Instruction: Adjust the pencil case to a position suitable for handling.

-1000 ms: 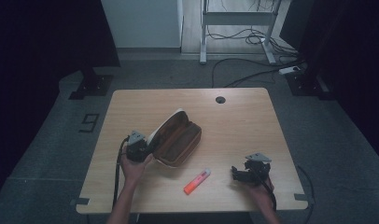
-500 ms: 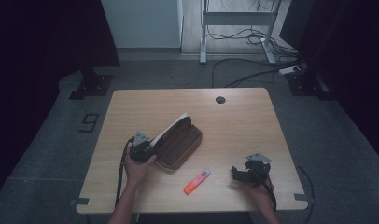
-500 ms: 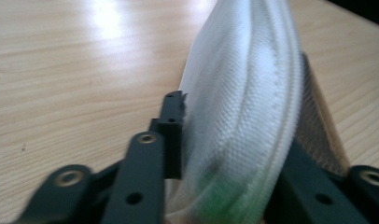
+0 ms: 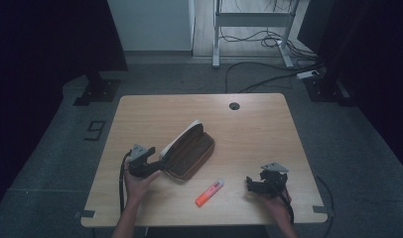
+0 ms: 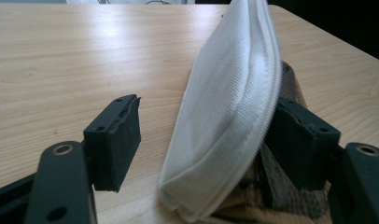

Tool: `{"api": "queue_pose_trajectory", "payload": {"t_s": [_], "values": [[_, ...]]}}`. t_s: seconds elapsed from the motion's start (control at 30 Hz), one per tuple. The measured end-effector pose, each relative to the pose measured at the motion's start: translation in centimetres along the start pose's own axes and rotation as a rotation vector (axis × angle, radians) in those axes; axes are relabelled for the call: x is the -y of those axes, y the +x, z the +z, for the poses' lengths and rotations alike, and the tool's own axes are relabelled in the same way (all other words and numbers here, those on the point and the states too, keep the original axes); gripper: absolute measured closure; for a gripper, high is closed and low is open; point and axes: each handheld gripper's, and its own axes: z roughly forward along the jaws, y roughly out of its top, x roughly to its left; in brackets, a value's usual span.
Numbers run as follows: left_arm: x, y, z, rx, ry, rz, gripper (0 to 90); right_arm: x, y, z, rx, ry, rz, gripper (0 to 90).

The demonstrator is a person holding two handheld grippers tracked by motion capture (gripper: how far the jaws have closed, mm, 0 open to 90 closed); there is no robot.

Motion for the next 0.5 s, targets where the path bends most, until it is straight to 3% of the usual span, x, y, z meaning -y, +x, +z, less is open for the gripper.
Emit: {"api": "queue_pose_trajectory", "payload": {"t_s": [0.5], "values": [[1.3, -1.2, -3.7, -0.018, 0.0, 0.014, 28.6, 0.0, 0.0, 0.0, 0.0, 0.0, 0.0, 3.0]]}}
